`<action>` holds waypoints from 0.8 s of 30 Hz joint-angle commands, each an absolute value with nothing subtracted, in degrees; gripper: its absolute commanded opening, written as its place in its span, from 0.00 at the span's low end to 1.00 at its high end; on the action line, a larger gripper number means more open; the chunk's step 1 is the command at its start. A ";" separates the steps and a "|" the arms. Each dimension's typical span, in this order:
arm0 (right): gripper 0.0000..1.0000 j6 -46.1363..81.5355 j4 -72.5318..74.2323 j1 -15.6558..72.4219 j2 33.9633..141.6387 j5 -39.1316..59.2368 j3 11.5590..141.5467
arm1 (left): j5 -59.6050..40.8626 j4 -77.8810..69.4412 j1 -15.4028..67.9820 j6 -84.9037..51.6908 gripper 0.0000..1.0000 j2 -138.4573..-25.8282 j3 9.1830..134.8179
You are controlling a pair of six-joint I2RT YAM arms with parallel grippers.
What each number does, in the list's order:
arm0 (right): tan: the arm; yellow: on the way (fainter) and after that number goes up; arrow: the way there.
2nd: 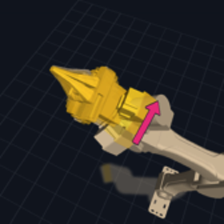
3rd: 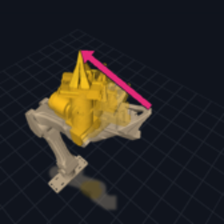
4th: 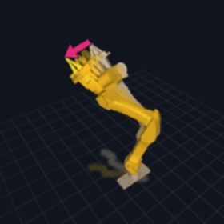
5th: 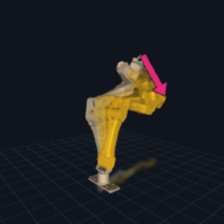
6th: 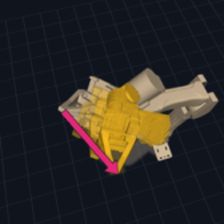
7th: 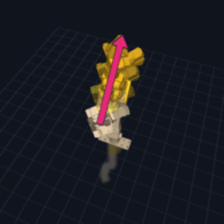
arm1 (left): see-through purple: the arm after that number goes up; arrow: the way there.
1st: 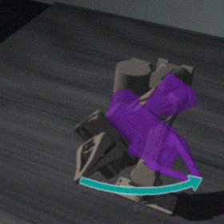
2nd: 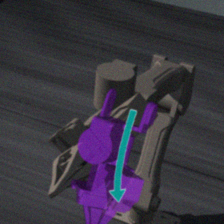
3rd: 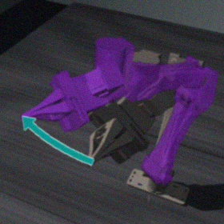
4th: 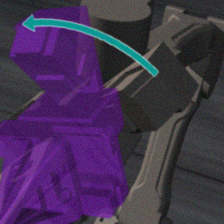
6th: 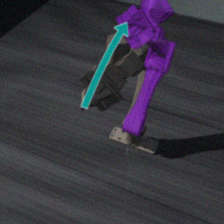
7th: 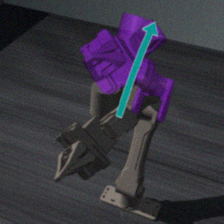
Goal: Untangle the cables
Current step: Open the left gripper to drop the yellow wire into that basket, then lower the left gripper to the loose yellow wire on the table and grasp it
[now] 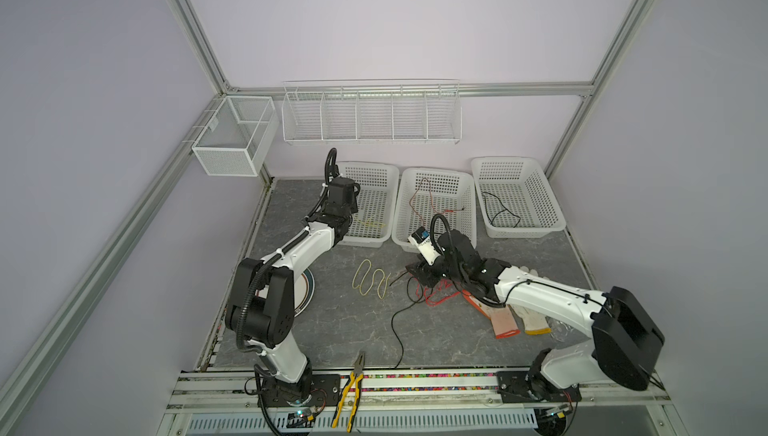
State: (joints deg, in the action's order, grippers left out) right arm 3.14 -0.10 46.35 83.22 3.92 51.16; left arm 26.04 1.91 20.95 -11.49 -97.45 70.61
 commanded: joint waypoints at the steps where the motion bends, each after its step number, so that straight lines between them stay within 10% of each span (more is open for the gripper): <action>1: 0.55 2.45 0.59 46.71 84.33 4.66 52.51 | 23.67 5.16 21.29 -11.60 0.48 -95.98 72.45; 24: 0.56 3.28 -0.18 46.71 85.38 -0.14 54.27 | 18.71 22.17 31.20 -27.09 0.50 -66.49 46.10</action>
State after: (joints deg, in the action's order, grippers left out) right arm 3.20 0.08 46.35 86.39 0.86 53.28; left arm 20.25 20.16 31.00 -23.03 -68.38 48.36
